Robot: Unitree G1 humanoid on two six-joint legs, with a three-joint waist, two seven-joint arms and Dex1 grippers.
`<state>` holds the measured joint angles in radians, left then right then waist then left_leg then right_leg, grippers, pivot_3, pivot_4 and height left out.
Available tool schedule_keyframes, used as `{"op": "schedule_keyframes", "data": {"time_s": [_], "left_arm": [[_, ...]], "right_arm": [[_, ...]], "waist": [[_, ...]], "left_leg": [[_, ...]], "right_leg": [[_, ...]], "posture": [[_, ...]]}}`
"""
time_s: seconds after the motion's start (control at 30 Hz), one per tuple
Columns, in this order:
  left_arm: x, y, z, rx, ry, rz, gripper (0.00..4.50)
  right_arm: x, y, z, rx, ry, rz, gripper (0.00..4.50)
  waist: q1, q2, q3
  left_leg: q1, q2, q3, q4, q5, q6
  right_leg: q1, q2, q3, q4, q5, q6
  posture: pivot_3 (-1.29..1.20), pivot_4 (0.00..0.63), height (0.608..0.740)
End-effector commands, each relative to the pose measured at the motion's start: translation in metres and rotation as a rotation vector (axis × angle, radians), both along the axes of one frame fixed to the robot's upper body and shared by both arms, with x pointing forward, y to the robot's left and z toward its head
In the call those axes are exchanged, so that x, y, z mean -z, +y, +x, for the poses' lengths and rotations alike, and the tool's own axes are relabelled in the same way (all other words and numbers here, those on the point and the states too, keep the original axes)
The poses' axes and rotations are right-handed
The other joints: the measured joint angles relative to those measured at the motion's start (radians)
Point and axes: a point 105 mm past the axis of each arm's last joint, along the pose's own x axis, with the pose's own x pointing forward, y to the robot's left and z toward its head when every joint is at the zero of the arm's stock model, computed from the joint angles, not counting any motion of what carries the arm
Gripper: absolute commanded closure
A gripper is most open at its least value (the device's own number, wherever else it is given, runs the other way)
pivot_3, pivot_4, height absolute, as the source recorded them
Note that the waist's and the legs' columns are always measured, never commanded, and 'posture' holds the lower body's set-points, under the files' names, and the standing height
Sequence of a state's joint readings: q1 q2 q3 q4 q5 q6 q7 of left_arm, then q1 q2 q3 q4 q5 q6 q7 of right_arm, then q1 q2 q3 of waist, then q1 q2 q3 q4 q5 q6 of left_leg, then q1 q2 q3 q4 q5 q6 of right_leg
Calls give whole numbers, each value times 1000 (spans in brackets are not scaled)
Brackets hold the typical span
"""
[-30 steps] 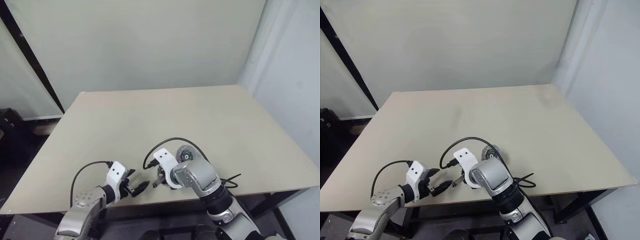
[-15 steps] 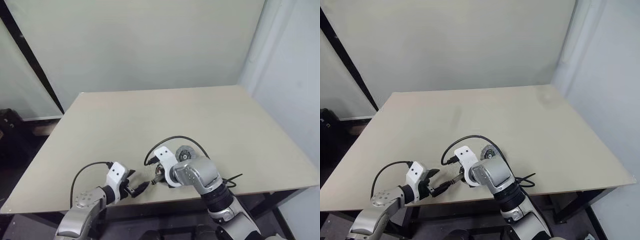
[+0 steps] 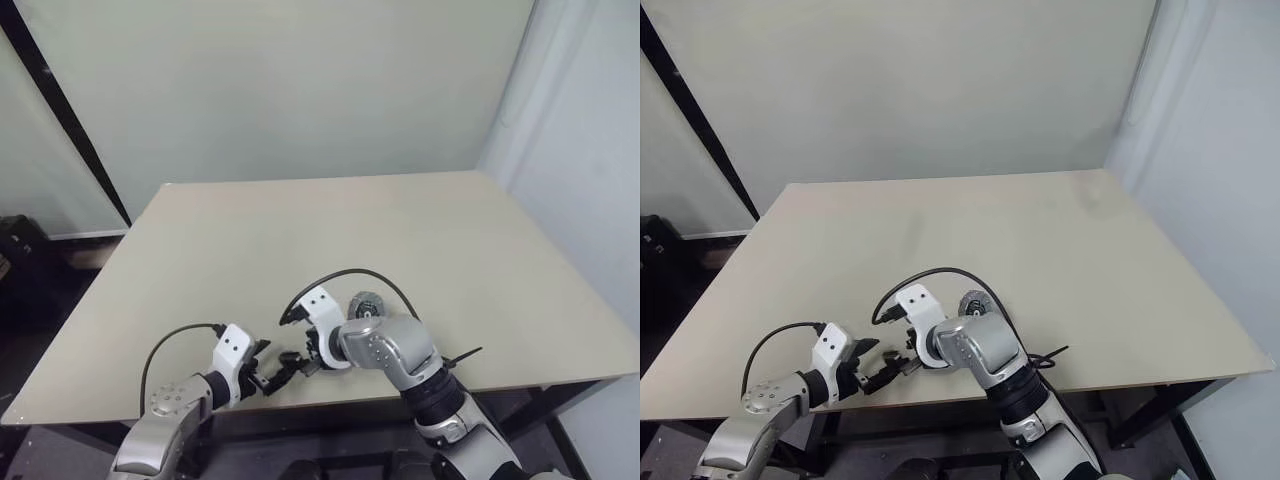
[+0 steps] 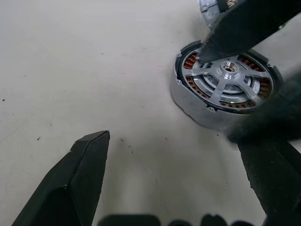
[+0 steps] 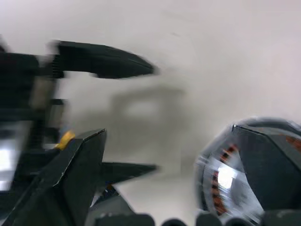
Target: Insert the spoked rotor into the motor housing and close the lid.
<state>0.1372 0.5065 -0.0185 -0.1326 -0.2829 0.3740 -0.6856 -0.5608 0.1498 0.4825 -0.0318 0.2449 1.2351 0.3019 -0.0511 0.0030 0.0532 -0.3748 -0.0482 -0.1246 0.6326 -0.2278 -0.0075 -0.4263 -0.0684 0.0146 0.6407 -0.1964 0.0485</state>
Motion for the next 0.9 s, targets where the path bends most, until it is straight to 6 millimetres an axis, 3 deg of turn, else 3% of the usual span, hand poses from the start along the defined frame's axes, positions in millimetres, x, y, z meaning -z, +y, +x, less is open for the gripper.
{"op": "schedule_keyframes", "data": {"time_s": [0.03, 0.17, 0.37, 0.67, 0.9], "left_arm": [[-10, -1, 1, 26, -33, 14, 0], [-11, -3, -5, 48, -16, -7, 0], [-15, -12, -13, 103, 9, -50, 0], [-17, -20, -16, 128, 33, -97, 0], [-18, -19, -13, 133, 30, -89, 0]], "right_arm": [[-56, 17, -1, -100, -169, 237, 18], [-78, -3, 22, -59, -416, 245, 18], [-86, -59, 66, 105, -659, 85, 18], [-63, -154, 98, 323, -754, -235, 18], [-32, -201, 101, 349, -754, -445, 18]], "waist": [[0, 0, 0], [1, 1, 1], [2, 0, 0], [2, 0, 1], [2, 0, 1]], "left_leg": [[0, 0, 0, 0, 0, 0], [0, -1, -1, 1, -1, -2], [-1, -1, 1, 2, -2, -3], [-2, -1, 2, 1, 0, 0], [-2, -1, 3, 2, 0, 0]], "right_leg": [[0, 0, 0, 0, 0, 0], [0, -1, -1, -1, 0, 0], [0, -1, 0, -1, 0, 0], [0, -1, 0, -1, 0, 0], [1, -1, 0, -1, 0, -1]], "posture": [[0, 0, 740], [0, 0, 740], [0, 0, 740], [0, 0, 740], [0, 0, 740]]}}
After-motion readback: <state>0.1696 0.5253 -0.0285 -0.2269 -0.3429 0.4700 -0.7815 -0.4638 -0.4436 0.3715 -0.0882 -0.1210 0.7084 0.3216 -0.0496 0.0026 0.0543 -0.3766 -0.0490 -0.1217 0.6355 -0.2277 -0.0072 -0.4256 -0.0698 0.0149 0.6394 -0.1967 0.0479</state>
